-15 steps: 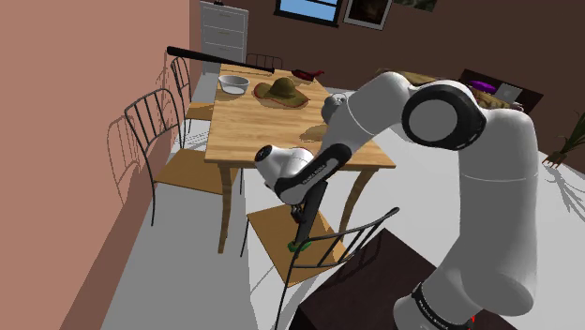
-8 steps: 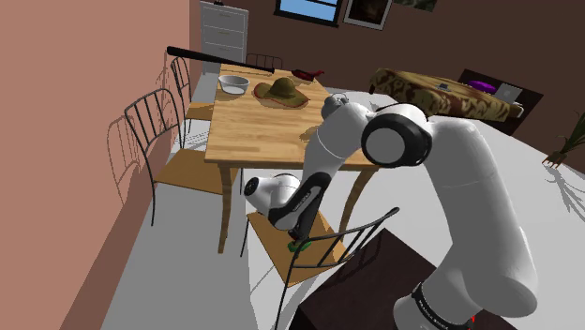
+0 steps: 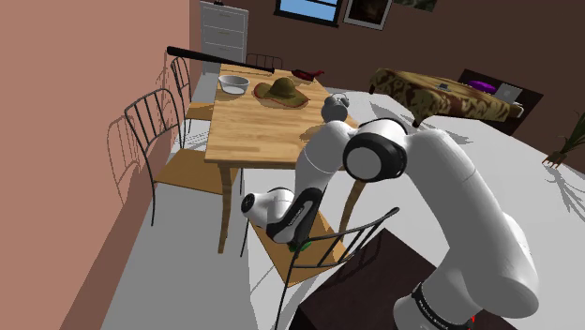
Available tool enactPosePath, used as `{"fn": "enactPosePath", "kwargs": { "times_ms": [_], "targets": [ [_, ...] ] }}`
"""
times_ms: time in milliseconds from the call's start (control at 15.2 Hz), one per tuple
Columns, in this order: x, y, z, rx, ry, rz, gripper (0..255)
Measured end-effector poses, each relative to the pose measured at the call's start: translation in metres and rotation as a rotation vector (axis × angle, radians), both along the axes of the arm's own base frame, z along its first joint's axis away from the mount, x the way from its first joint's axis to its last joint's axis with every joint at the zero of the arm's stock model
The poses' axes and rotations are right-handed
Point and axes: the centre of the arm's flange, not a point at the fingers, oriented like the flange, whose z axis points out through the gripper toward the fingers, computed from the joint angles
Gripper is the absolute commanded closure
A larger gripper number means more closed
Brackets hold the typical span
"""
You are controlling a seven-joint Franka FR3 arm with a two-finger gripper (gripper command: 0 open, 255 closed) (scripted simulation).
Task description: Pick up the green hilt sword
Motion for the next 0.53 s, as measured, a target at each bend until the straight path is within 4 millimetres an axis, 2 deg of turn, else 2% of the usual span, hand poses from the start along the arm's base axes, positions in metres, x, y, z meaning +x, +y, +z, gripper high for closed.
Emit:
{"fn": "enactPosePath", "kwargs": {
  "times_ms": [132,198,528],
  "targets": [
    [-0.0001,0.0,-0.0097,0.0,0.0,0.0,0],
    [-0.0004,0.0,-0.0117,0.0,0.0,0.0,255],
    [-0.0003,0.0001,-0.0128,0.0,0.0,0.0,255]
  ]
}}
